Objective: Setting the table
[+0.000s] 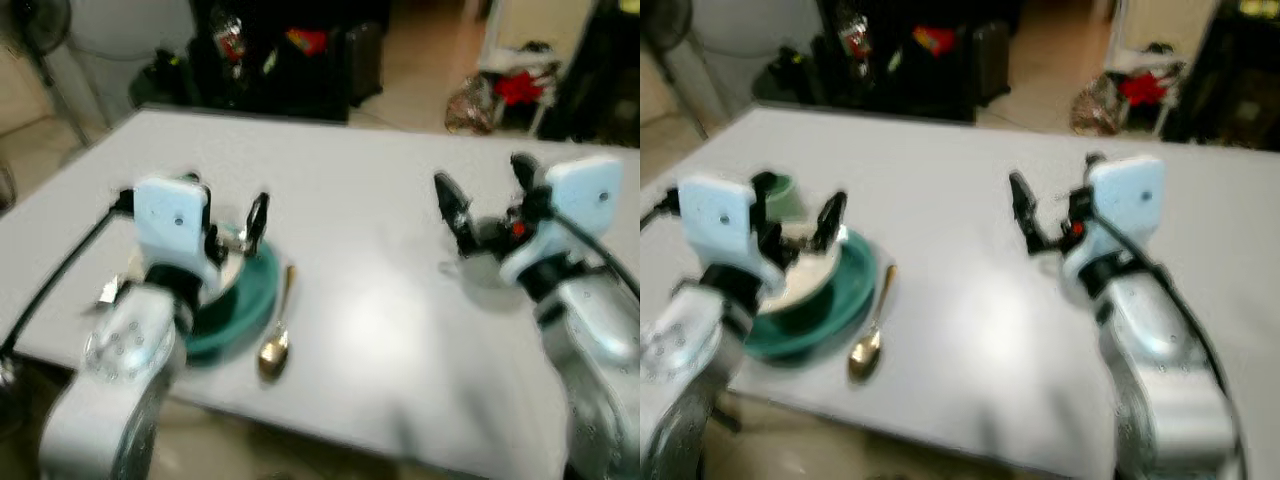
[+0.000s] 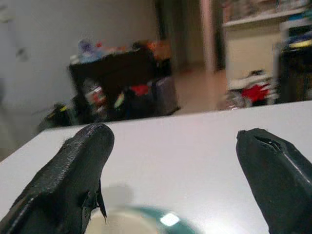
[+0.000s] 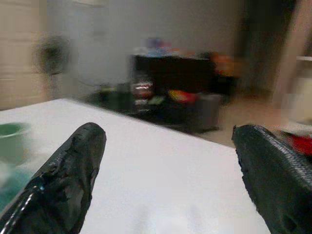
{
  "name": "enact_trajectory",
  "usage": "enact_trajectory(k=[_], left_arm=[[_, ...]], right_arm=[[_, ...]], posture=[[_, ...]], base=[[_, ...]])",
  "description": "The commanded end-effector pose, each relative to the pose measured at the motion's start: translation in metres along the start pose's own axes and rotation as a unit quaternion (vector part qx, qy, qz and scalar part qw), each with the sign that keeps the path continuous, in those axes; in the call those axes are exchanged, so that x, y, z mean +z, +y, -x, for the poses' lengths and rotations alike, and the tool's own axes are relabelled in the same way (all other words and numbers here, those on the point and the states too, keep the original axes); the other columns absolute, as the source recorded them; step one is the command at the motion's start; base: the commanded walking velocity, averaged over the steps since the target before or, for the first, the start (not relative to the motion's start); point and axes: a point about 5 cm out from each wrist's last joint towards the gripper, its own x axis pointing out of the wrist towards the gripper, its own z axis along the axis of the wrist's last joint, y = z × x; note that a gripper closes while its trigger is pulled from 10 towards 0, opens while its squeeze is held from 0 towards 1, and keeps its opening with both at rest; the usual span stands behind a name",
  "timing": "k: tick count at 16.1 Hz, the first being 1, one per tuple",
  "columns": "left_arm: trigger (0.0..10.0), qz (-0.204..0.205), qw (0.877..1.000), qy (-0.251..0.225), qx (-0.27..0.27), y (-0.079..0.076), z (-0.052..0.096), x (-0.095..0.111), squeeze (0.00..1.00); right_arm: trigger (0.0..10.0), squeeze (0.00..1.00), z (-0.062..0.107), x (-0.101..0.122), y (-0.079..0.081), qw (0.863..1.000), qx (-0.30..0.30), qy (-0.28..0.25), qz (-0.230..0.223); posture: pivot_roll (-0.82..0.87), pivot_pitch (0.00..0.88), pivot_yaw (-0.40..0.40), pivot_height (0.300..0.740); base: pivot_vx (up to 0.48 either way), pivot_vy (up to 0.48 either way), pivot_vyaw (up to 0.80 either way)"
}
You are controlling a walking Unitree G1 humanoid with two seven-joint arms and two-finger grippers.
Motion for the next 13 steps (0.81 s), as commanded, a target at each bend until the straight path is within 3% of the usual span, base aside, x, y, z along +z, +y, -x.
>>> enact_trajectory(k=[1, 13], left_arm=[[10.0, 0.003, 1.000, 0.008, -0.005, -0.0006, -0.0014, -0.0017, 0.00], [10.0, 0.016, 1.000, 0.008, 0.011, 0.0014, 0.0013, -0.0018, 0.00]], right_arm=[[10.0, 1.00, 0.0016, 0.0017, -0.0002, 1.000, 0.001, 0.000, 0.007], [10.0, 1.00, -0.0010, 0.0057, 0.0028, 1.000, 0.011, -0.014, -0.025]], posture=[[-0.09, 0.000, 0.056, 0.740], [-0.08, 0.000, 0.031, 0.740]], base=[[0.000, 0.000, 0.80], [0.000, 0.000, 0.80]])
